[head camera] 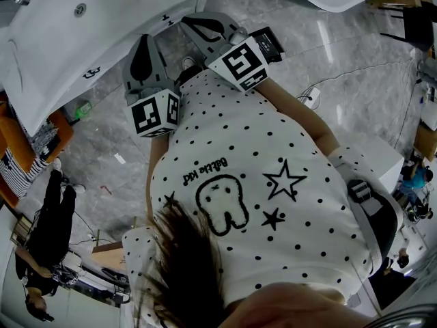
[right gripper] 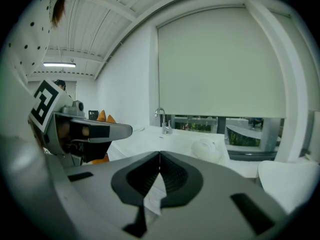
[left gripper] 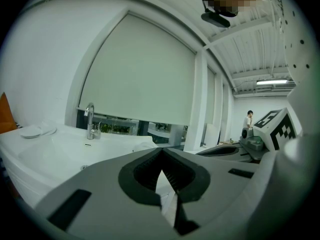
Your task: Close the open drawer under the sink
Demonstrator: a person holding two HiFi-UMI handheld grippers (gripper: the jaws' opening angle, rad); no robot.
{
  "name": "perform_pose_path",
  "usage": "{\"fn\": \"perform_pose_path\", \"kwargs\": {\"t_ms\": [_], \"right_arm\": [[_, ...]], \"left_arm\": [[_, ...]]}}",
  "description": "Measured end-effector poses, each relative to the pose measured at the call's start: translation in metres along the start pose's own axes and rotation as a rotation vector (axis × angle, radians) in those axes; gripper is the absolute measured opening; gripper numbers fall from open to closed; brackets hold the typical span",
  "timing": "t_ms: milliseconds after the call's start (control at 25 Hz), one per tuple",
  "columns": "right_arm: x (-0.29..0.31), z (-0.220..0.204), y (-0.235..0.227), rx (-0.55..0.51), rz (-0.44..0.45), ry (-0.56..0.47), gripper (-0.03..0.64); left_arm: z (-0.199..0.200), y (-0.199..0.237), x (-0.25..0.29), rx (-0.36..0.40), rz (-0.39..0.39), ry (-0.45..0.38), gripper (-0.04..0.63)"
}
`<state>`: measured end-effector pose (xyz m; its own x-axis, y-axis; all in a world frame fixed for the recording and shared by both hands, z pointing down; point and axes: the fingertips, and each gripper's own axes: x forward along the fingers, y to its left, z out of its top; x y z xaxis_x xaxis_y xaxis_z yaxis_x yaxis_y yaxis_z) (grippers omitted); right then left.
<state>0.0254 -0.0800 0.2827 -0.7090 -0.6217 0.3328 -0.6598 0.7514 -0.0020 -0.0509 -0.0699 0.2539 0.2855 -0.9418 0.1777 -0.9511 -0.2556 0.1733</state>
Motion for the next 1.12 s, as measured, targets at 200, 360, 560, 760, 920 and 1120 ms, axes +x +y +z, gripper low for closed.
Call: {"fn": "perform_pose_path", "kwargs": {"t_ms": [200, 360, 560, 760, 920, 1120], "right_arm": [[0.0000, 0.0001, -0.0001, -0.003, 0.000, 0.000, 0.015], [-0.0001, 0.0005, -0.0010, -0.003, -0.002, -0.001, 0.015], [0.0000, 0.0005, -0.0014, -0.003, -0.003, -0.001, 0.015], [0.0006, 0.0008, -0.0012, -0.002, -0.003, 0.000, 0.015], [0.0011, 0.0008, -0.0004, -0.005, 0.000, 0.000, 0.015], [0.0019, 0.0013, -0.0008, -0.005, 0.000, 0.000, 0.015]], "left_arm": [[0.0002, 0.0006, 0.0002, -0.003, 0.001, 0.000, 0.005], [0.0003, 0.0003, 0.0010, -0.004, 0.000, 0.000, 0.005], [0.0002, 0.0001, 0.0015, -0.004, -0.002, 0.000, 0.005], [0.0002, 0.0013, 0.0014, -0.007, 0.001, 0.001, 0.005], [0.0004, 0.0016, 0.0011, -0.007, 0.002, 0.001, 0.005], [0.0007, 0.0023, 0.0019, -0.007, 0.002, 0.001, 0.005]]}}
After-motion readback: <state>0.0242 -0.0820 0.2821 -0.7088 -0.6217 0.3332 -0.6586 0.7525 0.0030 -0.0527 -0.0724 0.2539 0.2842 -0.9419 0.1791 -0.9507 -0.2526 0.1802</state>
